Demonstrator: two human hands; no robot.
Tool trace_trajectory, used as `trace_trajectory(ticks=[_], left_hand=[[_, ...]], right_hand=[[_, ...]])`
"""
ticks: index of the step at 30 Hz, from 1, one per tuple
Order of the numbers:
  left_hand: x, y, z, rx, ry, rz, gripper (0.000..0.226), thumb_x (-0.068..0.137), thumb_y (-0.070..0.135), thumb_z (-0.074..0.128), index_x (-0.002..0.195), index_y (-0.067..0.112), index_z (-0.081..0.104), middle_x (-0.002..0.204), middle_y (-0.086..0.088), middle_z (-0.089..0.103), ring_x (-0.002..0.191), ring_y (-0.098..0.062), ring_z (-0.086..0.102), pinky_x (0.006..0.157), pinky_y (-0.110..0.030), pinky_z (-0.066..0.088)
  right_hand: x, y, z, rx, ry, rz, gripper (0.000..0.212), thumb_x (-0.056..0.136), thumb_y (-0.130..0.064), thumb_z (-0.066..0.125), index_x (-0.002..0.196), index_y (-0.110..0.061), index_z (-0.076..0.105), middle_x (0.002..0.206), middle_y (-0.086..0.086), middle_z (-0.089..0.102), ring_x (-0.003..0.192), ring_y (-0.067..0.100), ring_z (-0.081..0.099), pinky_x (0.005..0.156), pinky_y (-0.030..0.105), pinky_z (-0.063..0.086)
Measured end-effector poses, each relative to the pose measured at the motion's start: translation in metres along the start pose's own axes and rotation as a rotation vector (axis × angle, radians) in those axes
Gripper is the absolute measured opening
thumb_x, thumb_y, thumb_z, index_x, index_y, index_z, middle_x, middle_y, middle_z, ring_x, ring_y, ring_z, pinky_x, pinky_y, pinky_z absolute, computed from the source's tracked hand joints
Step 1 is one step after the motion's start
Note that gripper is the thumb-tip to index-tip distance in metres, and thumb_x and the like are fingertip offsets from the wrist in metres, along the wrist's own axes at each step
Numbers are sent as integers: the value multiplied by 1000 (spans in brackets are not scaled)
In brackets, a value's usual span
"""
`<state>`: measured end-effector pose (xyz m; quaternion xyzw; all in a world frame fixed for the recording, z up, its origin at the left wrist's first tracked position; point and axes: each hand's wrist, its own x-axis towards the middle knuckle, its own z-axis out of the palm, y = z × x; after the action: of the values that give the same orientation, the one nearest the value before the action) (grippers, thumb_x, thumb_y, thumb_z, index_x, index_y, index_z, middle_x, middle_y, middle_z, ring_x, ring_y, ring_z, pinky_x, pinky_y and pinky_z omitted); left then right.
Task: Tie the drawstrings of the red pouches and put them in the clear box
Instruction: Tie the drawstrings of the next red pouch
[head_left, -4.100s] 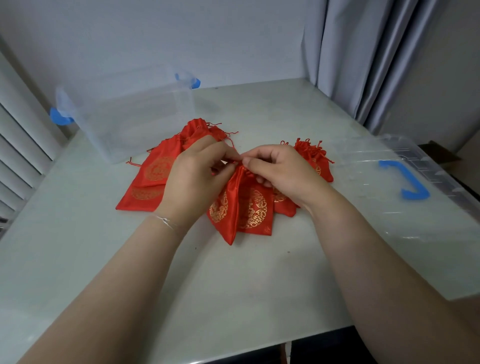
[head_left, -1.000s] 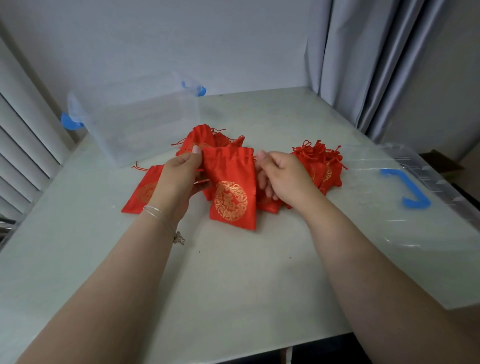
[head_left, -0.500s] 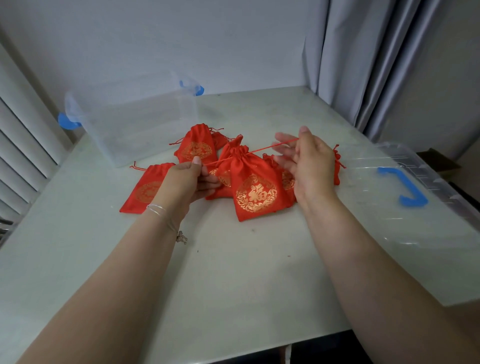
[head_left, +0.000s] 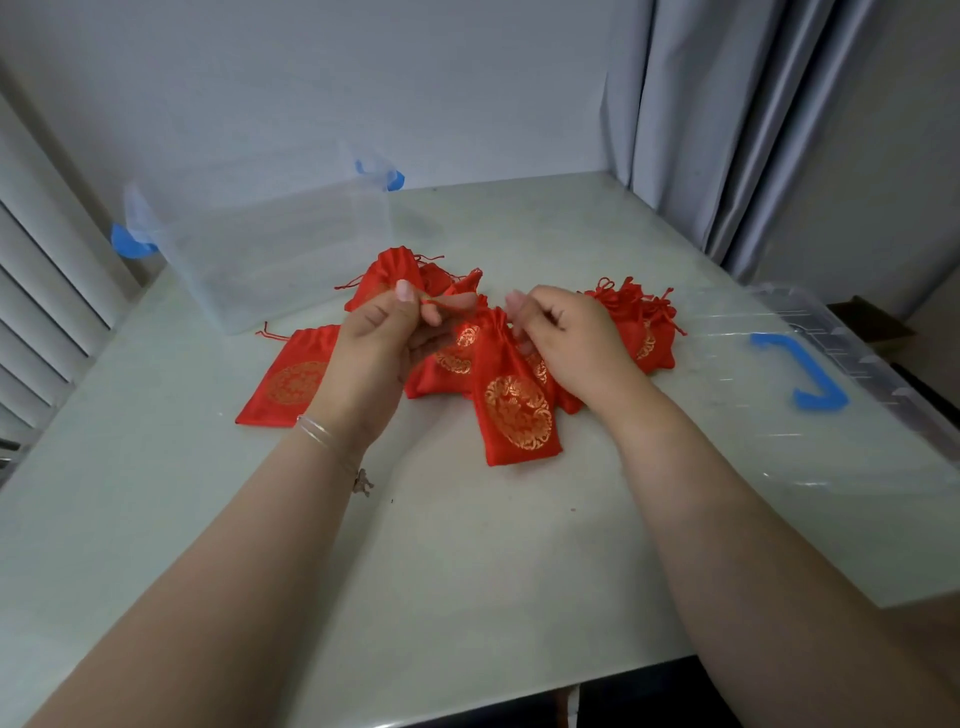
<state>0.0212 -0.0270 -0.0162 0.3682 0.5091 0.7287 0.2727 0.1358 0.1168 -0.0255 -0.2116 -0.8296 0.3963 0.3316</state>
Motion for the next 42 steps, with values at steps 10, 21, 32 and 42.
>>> trace_trajectory(ticks=[10, 21, 32, 42], left_hand=[[-9, -2, 15, 609, -146, 146, 25, 98, 11, 46, 82, 1, 63, 75, 2, 67, 69, -2, 64, 68, -15, 50], [3, -11, 3, 836, -87, -65, 14, 76, 14, 77, 78, 23, 66, 74, 7, 64, 65, 1, 57, 64, -10, 47], [-2, -1, 6, 769, -68, 26, 4, 81, 8, 72, 80, 12, 70, 77, 8, 68, 70, -3, 61, 69, -19, 51], [-3, 1, 6, 608, -74, 11, 5, 84, 0, 66, 86, -1, 69, 83, 1, 70, 71, -6, 63, 69, -15, 51]], right_hand=[[-5, -5, 8, -72, -204, 124, 36, 100, -34, 43, 69, -24, 60, 54, -3, 58, 43, 0, 49, 52, 24, 36], [-11, -11, 9, 93, 11, -283, 29, 96, -16, 48, 72, -11, 62, 88, 4, 56, 89, 9, 56, 84, 20, 42], [-12, -13, 8, 77, -197, -83, 24, 101, -19, 38, 122, -19, 50, 99, -9, 62, 56, 1, 56, 61, 16, 43], [-11, -9, 12, -95, -166, 4, 7, 93, -22, 57, 88, -22, 62, 67, -15, 58, 68, 7, 61, 70, 31, 52]])
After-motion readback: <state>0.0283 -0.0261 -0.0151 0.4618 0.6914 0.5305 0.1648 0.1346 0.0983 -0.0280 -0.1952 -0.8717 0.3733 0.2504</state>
